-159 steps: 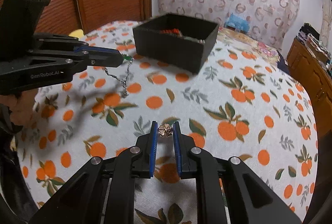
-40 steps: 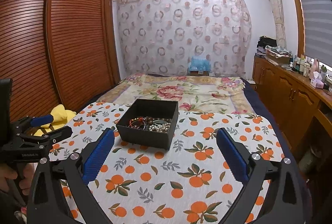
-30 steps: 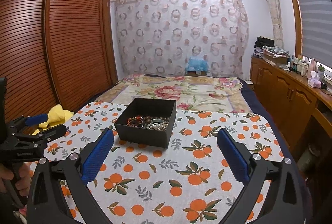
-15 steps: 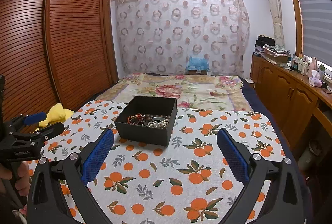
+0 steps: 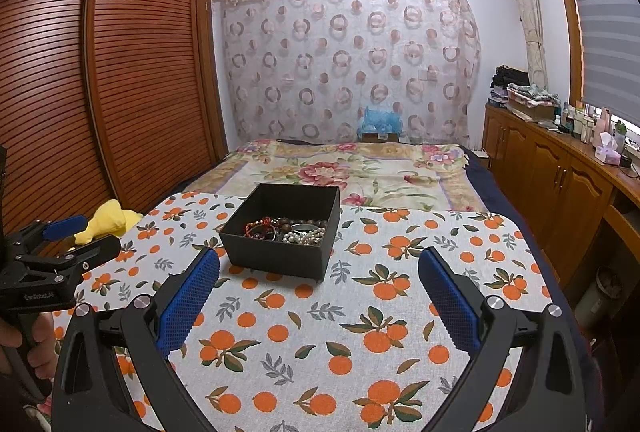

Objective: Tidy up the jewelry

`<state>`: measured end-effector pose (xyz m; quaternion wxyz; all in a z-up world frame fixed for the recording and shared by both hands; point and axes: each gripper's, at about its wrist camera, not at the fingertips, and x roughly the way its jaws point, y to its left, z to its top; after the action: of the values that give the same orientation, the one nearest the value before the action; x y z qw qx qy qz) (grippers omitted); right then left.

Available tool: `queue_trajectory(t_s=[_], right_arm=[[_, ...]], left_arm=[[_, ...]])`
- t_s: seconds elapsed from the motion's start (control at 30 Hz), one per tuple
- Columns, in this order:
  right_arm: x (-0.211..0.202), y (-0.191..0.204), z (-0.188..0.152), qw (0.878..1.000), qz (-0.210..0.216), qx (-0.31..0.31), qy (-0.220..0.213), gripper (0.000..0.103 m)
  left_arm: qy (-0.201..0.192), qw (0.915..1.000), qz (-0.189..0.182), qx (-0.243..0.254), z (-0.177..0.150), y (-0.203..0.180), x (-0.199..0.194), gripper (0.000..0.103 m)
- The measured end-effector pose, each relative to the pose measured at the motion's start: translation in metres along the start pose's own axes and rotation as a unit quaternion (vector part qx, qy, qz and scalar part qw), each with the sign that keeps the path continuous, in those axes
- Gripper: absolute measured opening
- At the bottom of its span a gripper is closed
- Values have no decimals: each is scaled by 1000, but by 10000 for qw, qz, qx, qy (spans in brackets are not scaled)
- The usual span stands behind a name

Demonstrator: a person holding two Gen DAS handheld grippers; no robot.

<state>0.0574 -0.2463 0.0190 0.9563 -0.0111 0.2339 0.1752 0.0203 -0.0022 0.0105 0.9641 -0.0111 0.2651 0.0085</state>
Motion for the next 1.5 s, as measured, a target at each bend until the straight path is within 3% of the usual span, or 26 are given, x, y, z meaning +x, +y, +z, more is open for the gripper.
queue_trajectory(t_s=[1.5], right_arm=[[1, -5, 0, 10000, -6, 52, -21, 100]], left_arm=[[-40, 10000, -4, 13, 2, -3, -4, 95]])
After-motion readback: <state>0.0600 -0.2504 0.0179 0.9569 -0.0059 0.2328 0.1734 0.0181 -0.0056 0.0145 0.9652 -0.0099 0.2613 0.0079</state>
